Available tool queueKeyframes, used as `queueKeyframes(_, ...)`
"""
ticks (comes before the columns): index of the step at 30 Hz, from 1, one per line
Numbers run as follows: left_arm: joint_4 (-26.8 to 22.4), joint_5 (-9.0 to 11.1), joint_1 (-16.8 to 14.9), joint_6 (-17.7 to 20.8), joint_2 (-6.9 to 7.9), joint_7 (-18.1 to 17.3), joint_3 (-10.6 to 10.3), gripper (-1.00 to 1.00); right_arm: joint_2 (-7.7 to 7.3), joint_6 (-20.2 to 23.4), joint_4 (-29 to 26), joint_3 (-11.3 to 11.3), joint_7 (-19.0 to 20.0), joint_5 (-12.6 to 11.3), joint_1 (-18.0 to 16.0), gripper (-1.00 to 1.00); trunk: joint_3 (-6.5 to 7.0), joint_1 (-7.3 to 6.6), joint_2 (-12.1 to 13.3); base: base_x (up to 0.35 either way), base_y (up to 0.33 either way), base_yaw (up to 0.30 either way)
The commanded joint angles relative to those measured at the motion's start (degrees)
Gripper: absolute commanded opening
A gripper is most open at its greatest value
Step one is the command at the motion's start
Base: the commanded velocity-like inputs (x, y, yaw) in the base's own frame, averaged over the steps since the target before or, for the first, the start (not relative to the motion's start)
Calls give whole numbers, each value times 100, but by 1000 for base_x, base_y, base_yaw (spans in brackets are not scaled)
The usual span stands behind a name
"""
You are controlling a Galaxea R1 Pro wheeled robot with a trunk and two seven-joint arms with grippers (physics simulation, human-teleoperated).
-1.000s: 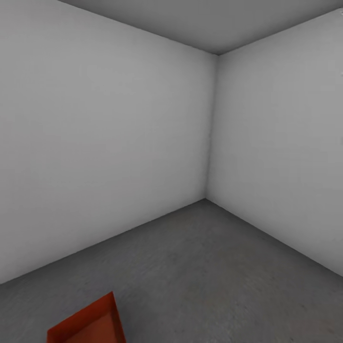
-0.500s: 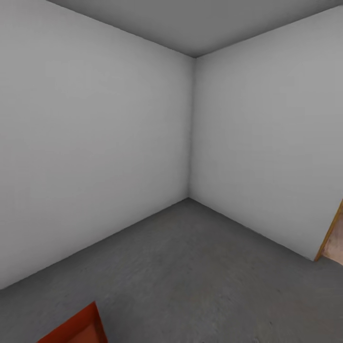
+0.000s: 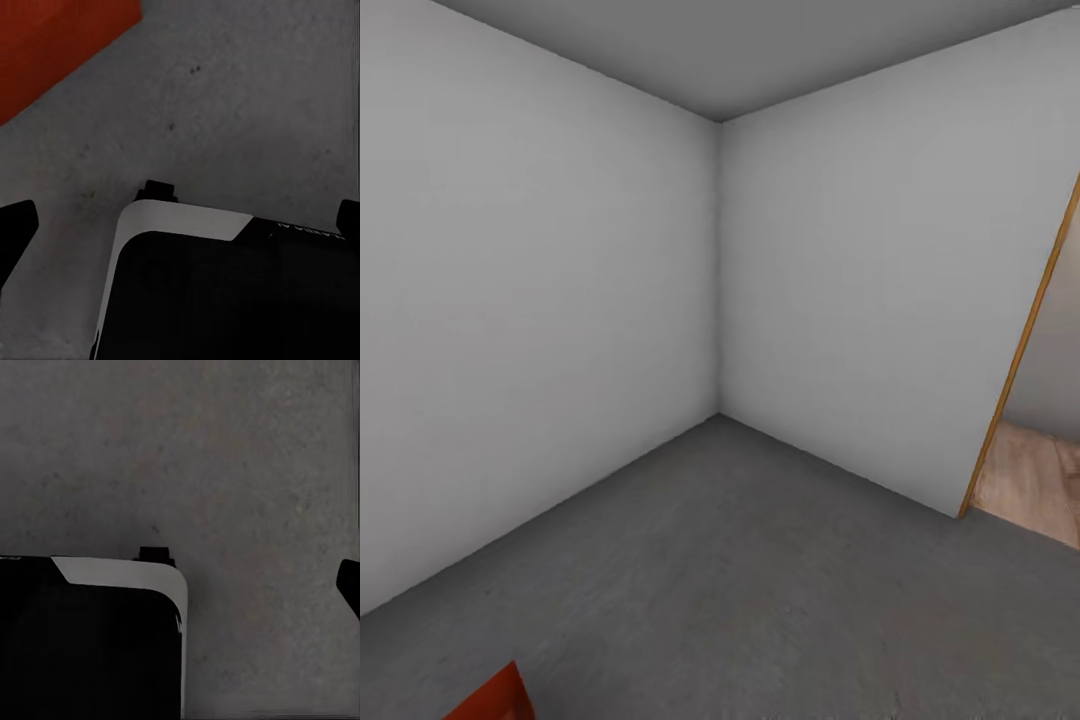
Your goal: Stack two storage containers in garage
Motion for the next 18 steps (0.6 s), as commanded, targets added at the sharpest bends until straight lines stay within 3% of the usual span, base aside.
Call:
queueKeyframes(1,1,42,-3,-16,0,8,-49,100,-6,-27,19,-48,-24,57,-9,100,-8,1,-5,0,0,-286)
queueKeyframes(18,1,12,-3,-18,-121,0,-55,100,-15,16,19,-55,-24,52,-9,100,-8,1,-5,0,0,-286)
